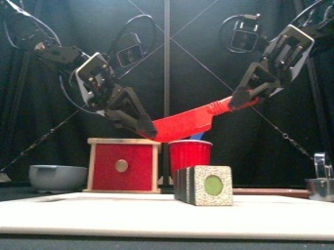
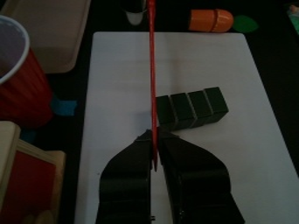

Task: Place sushi on board then cut the sushi with the knife then place the pieces on the plate
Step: Cut the sushi into 4 pieces

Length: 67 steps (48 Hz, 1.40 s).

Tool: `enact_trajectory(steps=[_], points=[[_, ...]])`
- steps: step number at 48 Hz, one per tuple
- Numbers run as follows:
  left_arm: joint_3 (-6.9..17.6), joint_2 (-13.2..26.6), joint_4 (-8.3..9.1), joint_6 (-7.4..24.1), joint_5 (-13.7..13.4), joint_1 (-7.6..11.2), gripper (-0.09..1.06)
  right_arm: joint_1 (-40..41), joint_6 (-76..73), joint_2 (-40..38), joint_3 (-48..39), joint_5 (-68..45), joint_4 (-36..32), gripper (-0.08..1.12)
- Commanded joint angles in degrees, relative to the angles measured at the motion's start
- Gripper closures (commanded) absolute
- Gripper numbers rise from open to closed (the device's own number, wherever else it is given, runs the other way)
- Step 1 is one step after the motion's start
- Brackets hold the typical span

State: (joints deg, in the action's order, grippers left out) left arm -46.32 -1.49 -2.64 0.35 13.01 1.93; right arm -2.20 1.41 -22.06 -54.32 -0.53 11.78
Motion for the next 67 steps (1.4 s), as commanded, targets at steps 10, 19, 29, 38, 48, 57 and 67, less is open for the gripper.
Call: enact_trajectory(steps=[10,19,29,38,48,57,67], points=[[1.23,0.0,-0.35,-0.26,0.26,2.37,0.54,-1.32,-0.18,4.13,2.29,-0.09,2.29,0.72],[1.67,1.23,-2.29,-0.26,0.0,4.39,0.54,-2.55,-0.18,5.45,2.55,0.18,3.6,0.72],[2.55,2.9,-3.52,-0.18,-0.7,4.92,0.54,-2.29,-0.18,6.24,1.93,0.79,4.31,0.72],[4.13,4.57,-3.52,-0.18,-1.05,4.92,0.54,-2.02,-0.18,7.47,1.67,2.02,4.48,0.72],[5.45,5.62,-3.43,-0.09,-1.41,4.83,0.54,-2.02,-0.09,8.0,1.85,2.46,4.13,0.72],[5.98,6.15,-3.43,0.0,-1.49,4.66,0.54,-1.76,-0.09,7.91,1.67,2.72,4.04,0.72],[6.15,6.06,-3.43,0.0,-1.41,4.48,0.54,-1.05,0.0,7.56,1.85,2.9,3.52,0.72]])
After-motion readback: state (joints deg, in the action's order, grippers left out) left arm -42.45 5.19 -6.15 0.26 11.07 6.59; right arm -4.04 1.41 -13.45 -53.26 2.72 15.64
